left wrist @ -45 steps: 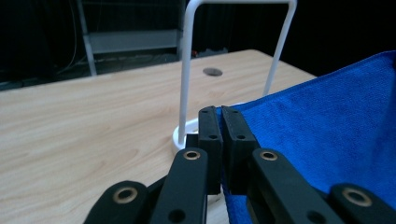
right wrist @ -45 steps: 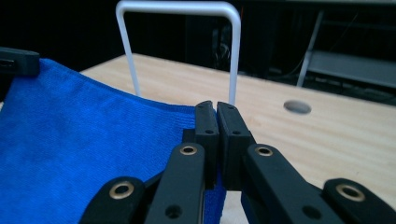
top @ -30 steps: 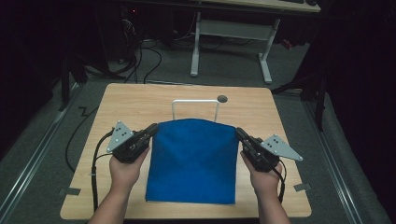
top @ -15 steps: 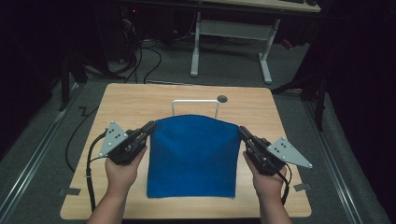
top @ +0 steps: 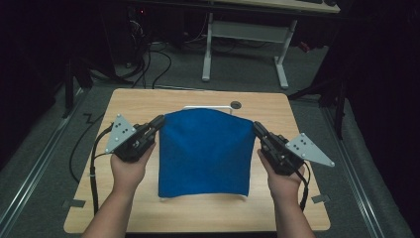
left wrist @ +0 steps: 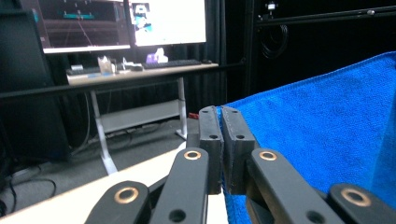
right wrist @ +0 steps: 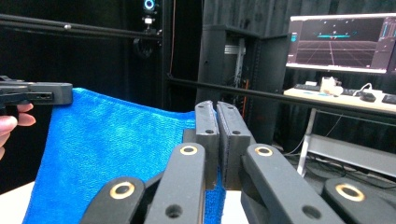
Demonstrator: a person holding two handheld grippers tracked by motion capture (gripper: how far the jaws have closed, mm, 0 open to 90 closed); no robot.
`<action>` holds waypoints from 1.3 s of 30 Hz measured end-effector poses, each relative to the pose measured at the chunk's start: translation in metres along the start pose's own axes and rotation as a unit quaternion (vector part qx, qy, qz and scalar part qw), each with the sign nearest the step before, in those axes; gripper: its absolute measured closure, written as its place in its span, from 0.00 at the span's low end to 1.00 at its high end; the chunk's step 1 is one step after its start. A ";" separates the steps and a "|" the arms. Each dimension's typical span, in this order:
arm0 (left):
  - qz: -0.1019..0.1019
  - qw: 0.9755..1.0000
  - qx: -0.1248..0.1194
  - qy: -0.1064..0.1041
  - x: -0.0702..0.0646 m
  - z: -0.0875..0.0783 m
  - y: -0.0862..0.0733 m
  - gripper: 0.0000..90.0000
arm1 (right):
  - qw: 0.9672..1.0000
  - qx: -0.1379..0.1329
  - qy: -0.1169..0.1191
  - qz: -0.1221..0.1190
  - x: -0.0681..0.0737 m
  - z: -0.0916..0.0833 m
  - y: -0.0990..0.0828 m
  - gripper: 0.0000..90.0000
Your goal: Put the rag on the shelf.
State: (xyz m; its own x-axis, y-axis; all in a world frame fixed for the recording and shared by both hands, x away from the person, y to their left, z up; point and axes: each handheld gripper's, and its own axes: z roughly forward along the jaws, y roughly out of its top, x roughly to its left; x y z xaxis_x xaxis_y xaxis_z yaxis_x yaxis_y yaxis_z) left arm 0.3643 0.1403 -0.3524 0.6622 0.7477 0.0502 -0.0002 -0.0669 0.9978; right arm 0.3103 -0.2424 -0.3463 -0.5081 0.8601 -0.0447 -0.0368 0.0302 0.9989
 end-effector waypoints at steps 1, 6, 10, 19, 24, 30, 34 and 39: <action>0.008 1.000 0.000 0.002 0.001 0.002 0.004 0.98 | 1.000 -0.001 -0.003 -0.006 -0.002 0.002 0.003 0.99; 0.015 1.000 0.002 0.003 0.010 0.014 0.023 0.98 | 1.000 -0.001 -0.010 -0.009 -0.014 0.012 0.016 0.99; 0.026 0.999 0.015 0.014 0.018 0.028 0.029 0.98 | 1.000 0.010 -0.019 -0.014 -0.024 0.023 0.022 0.99; 0.009 0.999 0.030 0.033 0.045 0.058 0.033 0.98 | 0.999 0.027 -0.043 -0.004 -0.048 0.051 0.032 0.99; 0.000 0.997 0.045 0.054 0.062 0.073 0.037 0.98 | 0.998 0.041 -0.057 -0.002 -0.059 0.069 0.035 0.99; 0.013 0.996 0.055 0.071 0.070 0.091 0.043 0.98 | 0.996 0.057 -0.074 -0.002 -0.070 0.091 0.037 0.99; 0.042 0.993 0.061 0.091 0.073 0.102 0.048 0.98 | 0.995 0.062 -0.084 0.003 -0.078 0.103 0.040 0.99; 0.061 0.987 0.094 0.112 0.080 0.121 0.050 0.98 | 0.991 0.088 -0.106 -0.001 -0.089 0.124 0.041 0.99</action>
State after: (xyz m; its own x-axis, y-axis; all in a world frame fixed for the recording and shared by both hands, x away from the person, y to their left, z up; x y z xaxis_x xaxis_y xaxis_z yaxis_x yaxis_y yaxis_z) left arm 0.5078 0.1164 -0.3038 0.4837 0.8525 0.1983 0.0845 -0.2710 0.9589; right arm 0.4606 -0.2548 -0.2993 -0.3160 0.9468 -0.0617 0.1214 0.1049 0.9871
